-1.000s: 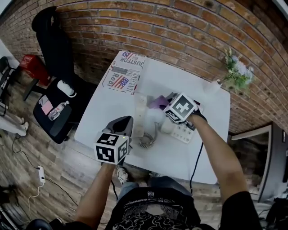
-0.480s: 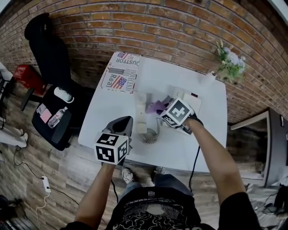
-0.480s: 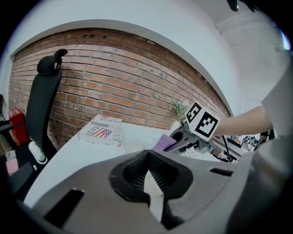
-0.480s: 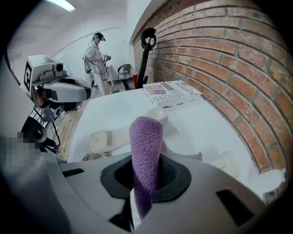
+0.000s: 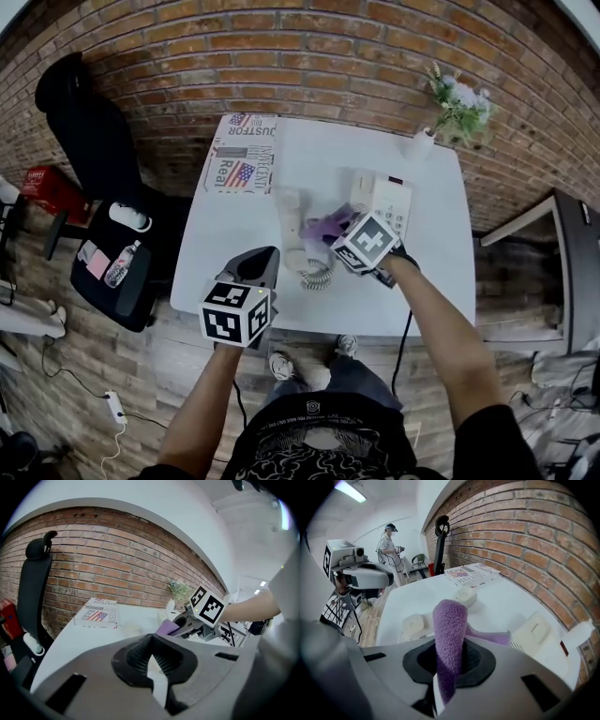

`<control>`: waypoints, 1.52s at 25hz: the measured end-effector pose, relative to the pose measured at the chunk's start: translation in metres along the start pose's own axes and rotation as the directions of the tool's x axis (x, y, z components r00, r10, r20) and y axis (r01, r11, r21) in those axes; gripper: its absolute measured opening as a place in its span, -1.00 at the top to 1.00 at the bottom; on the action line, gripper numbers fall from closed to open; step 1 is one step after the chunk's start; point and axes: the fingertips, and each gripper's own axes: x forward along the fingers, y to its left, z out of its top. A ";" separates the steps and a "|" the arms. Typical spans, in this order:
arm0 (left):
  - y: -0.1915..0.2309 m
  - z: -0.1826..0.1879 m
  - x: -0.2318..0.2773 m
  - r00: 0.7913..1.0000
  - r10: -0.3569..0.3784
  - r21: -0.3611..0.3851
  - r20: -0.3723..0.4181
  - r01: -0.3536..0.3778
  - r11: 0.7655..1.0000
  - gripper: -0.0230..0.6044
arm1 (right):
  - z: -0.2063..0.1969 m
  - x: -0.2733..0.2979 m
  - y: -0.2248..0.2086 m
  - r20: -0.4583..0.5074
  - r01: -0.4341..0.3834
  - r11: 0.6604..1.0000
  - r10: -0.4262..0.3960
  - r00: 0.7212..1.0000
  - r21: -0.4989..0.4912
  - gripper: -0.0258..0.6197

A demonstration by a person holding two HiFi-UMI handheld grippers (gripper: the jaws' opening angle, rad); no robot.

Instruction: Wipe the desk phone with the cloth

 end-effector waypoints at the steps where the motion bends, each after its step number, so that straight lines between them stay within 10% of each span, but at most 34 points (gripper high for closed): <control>1: -0.002 -0.001 -0.001 1.000 -0.007 0.006 -0.003 0.007 1.000 0.92 | -0.002 0.000 0.002 0.007 0.002 1.000 -0.002 1.000 0.015 0.79; 14: -0.020 0.020 0.003 1.000 -0.025 0.072 0.015 0.024 0.997 0.92 | -0.002 -0.061 0.006 0.261 0.075 0.975 -0.130 0.957 0.211 0.79; 38: -0.113 0.102 0.060 0.995 0.005 0.174 0.099 -0.023 0.985 0.92 | -0.103 -0.303 -0.101 0.496 0.270 0.785 -0.576 0.650 0.558 0.79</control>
